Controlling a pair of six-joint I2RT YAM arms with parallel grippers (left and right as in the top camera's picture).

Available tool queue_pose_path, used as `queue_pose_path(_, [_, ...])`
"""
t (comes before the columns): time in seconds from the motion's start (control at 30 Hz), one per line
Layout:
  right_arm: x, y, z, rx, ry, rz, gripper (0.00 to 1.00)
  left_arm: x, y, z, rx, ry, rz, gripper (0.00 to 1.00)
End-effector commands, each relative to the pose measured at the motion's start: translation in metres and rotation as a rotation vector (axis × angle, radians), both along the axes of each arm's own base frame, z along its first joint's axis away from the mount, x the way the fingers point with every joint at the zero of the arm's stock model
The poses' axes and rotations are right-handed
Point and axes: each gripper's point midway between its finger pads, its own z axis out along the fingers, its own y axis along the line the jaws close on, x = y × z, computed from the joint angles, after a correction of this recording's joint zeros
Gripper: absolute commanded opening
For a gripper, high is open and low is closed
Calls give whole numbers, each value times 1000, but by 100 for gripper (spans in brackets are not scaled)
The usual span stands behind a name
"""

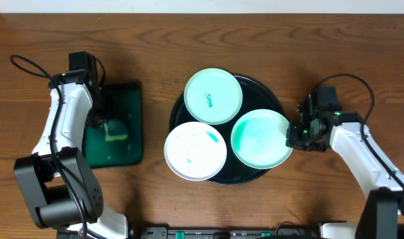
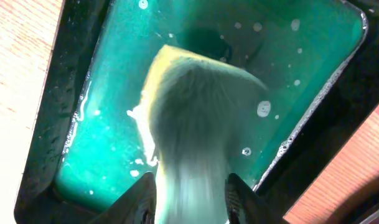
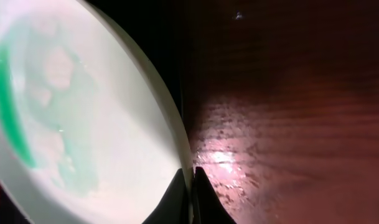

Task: Clean dirty plates on tray and stack at the side
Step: 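Return the sponge to the water tray with the left gripper, then lift the cleaned plate with the right gripper and set it right of the tray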

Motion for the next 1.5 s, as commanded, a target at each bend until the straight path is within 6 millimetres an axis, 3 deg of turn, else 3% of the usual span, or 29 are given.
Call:
queue_pose_path(0.0, [15, -5, 31, -67, -111, 31, 1, 5, 3, 20, 7, -62, 0, 38])
queue_pose_path(0.2, [34, -6, 79, -222, -260, 68, 1, 1, 2, 67, 33, -190, 1, 65])
queue_pose_path(0.23, [39, -4, 91, -273, -296, 89, 1, -2, 1, 81, 41, -230, 1, 73])
queue_pose_path(0.33, [44, -9, 107, -401, -338, 100, 1, -11, 0, 110, 57, -309, 1, 77])
queue_pose_path(0.57, [45, 2, 109, -392, -352, 150, 1, -34, -5, 161, 88, -459, 1, 79])
queue_pose_path(0.77, [48, 7, 110, -338, -363, 122, 1, -36, -5, 164, 89, -467, 1, 79])
queue_pose_path(0.9, [52, 32, 109, -157, -373, 170, 1, -36, -5, 163, 89, -466, 1, 80])
queue_pose_path(1.07, [59, 46, 115, -62, -411, 209, 1, -36, -5, 163, 89, -466, 1, 80])
queue_pose_path(1.13, [61, 42, 115, -96, -421, 227, 1, -36, -5, 163, 89, -466, 1, 80])
queue_pose_path(1.27, [70, 11, 122, -315, -458, 234, 1, -36, -5, 163, 89, -466, 1, 80])
queue_pose_path(1.47, [65, 1, 139, -507, -499, 233, 1, -36, -5, 163, 89, -466, 1, 80])
